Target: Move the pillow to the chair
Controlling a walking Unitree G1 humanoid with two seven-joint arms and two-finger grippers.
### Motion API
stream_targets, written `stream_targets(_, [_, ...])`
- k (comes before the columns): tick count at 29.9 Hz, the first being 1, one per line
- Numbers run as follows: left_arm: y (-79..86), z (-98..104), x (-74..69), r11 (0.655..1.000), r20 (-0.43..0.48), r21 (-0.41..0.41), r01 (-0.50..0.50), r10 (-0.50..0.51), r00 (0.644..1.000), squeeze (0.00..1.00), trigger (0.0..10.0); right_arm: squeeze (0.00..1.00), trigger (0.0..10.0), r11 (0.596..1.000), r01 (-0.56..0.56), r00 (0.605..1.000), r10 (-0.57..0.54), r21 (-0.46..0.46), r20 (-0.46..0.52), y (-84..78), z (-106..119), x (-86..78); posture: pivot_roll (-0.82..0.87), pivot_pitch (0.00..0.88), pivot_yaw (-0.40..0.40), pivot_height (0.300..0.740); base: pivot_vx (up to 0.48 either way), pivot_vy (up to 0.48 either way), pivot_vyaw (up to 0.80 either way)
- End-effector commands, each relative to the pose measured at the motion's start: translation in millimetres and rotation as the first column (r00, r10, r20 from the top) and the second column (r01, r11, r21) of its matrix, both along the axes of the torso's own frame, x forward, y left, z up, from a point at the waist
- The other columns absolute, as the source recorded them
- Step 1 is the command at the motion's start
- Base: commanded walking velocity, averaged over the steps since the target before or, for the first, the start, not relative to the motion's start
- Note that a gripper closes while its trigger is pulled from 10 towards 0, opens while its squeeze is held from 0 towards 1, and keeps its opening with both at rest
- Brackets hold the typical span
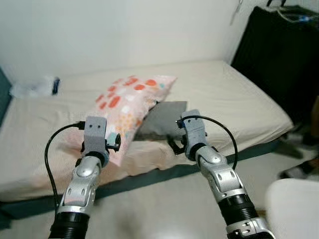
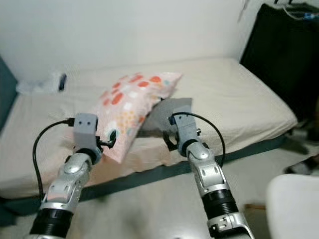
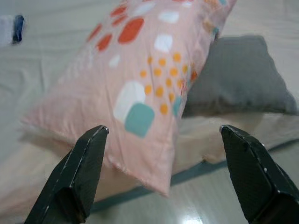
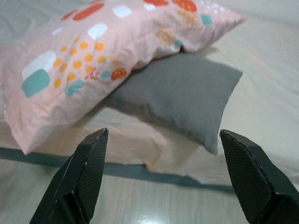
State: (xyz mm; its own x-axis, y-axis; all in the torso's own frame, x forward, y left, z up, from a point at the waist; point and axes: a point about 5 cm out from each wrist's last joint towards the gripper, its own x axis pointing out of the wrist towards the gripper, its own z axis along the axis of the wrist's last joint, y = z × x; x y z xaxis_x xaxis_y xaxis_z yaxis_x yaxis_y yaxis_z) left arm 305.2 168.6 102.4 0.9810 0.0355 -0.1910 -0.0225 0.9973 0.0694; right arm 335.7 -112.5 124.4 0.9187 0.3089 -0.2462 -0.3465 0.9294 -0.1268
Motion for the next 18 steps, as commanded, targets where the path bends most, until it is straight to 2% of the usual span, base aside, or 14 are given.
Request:
stream_targets(1, [-1.0, 3, -2.7, 1.000, 0.028, 0.001, -0.001, 0.001, 1.000, 0.00, 10.0, 0.00, 10.0, 1.000, -0.024, 1.000, 0.025, -0.020, 0.019, 0.3, -1, 0.8, 0.01, 0.083, -0.136, 0.740, 0.000, 0.000, 0.00])
stream_targets(3, [-2.9, 5, -6.6, 0.999, 0.093, -0.028, -0.015, 0.017, 0.995, 0.00, 10.0, 0.00, 10.0, 0.998, -0.014, 0.990, 0.024, -0.069, 0.138, -4.0, 6, 3.0, 0.00, 0.085, -0.128, 0.740, 0.000, 0.000, 0.00])
stream_targets(4, [-2.9, 5, -6.6, 0.999, 0.093, -0.028, -0.015, 0.017, 0.995, 0.00, 10.0, 0.00, 10.0, 0.998, -0.014, 0.990, 0.024, -0.069, 0.138, -4.0, 6, 3.0, 0.00, 0.085, -0.128, 0.740, 0.000, 0.000, 0.00])
stream_targets(5, [-3.4, 7, -7.6, 0.999, 0.128, -0.041, -0.024, 0.029, 0.991, 0.00, 10.0, 0.00, 10.0, 0.996, -0.014, 0.981, 0.031, -0.089, 0.191, -5.1, 10, 3.2, 0.00, 0.086, -0.125, 0.740, 0.000, 0.000, 0.00])
stream_targets(6, [-1.8, 11, -9.0, 0.996, 0.197, -0.076, -0.042, 0.057, 0.979, 0.00, 10.0, 0.00, 10.0, 0.997, 0.004, 0.969, 0.014, -0.074, 0.246, -7.4, 14, 2.8, -0.01, 0.089, -0.117, 0.740, 0.000, 0.000, 0.00])
stream_targets(7, [0.2, 15, -11.9, 0.997, 0.265, -0.071, -0.042, 0.059, 0.962, 0.00, 10.0, 0.00, 10.0, 0.998, 0.033, 0.957, -0.018, -0.045, 0.288, -10.7, 20, 1.8, -0.02, 0.088, -0.111, 0.740, 0.000, 0.000, 0.00])
stream_targets(8, [0.2, 15, -11.9, 0.997, 0.265, -0.071, -0.042, 0.059, 0.962, 0.00, 10.0, 0.00, 10.0, 0.998, 0.033, 0.957, -0.018, -0.045, 0.288, -10.7, 20, 1.8, -0.02, 0.088, -0.111, 0.740, 0.000, 0.000, 0.00])
stream_targets(10, [1.2, 19, -16.4, 0.998, 0.331, -0.054, -0.024, 0.040, 0.943, 0.00, 10.0, 0.00, 10.0, 0.998, 0.067, 0.944, -0.067, 0.010, 0.324, -15.8, 27, -0.5, -0.03, 0.092, -0.097, 0.740, 0.000, 0.000, 0.00])
stream_targets(13, [-4.3, 21, -18.3, 0.999, 0.328, -0.037, 0.032, -0.019, 0.945, 0.00, 10.0, 0.00, 10.0, 0.993, 0.083, 0.936, -0.106, 0.083, 0.336, -20.3, 31, -5.7, -0.03, 0.094, -0.090, 0.740, 0.000, 0.000, 0.00])
stream_targets(18, [-14.6, 18, -19.4, 0.993, 0.304, -0.051, 0.104, -0.084, 0.949, 0.00, 10.0, 0.00, 10.0, 0.993, 0.080, 0.938, -0.106, 0.091, 0.330, -21.6, 23, -11.4, -0.02, 0.095, -0.092, 0.740, 0.000, 0.000, 0.00])
